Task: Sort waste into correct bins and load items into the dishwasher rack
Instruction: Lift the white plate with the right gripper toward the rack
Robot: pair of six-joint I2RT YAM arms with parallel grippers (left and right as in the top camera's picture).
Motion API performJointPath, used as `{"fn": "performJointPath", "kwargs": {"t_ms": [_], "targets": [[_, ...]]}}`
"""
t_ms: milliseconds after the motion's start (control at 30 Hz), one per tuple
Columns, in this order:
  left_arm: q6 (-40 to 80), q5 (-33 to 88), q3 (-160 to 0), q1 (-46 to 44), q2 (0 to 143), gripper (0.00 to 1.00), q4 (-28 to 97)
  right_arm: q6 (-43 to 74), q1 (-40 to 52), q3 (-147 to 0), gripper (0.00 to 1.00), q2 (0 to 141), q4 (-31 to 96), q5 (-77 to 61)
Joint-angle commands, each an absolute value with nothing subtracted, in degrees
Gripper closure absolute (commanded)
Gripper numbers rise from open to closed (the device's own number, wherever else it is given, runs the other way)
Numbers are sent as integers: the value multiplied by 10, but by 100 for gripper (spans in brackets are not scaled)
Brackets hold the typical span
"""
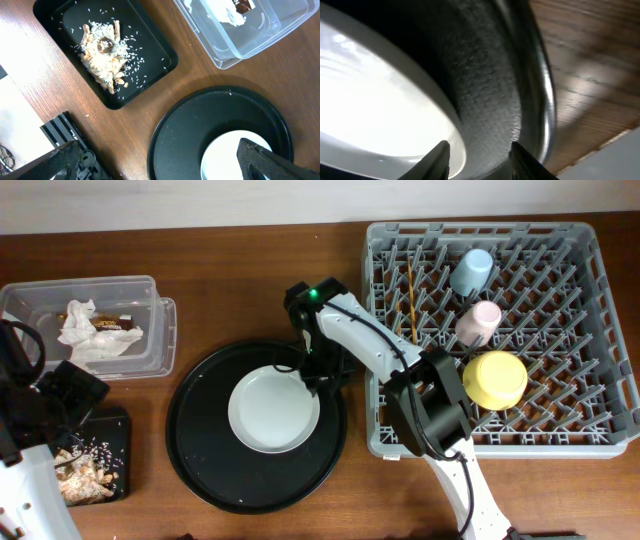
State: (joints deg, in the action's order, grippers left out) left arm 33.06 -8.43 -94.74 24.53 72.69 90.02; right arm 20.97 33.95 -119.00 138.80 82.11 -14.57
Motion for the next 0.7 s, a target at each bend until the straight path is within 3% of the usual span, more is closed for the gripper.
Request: {"fn": "performJointPath", "kwargs": {"t_ms": [0, 133, 300, 433, 567, 600, 667], "targets": [[332, -88, -952, 249, 723, 1, 901, 203, 336, -1192, 67, 1370, 827, -171], [332, -88, -952, 249, 723, 1, 901, 163, 334, -1216, 66, 1360, 838, -215], [332, -88, -952, 249, 723, 1, 901, 224, 355, -1185, 66, 1362, 807, -92], [332, -88, -952, 249, 723, 1, 901, 235, 361, -1150, 68, 1362, 755, -95], [332, -88, -952, 249, 723, 1, 901, 246, 364, -1141, 86, 1362, 743, -103], [332, -88, -952, 249, 723, 1, 901, 249, 364, -1142, 96, 1362, 743, -103], [332, -88, -952, 249, 723, 1, 901, 258, 361, -1155, 96, 1357, 756, -108]]}}
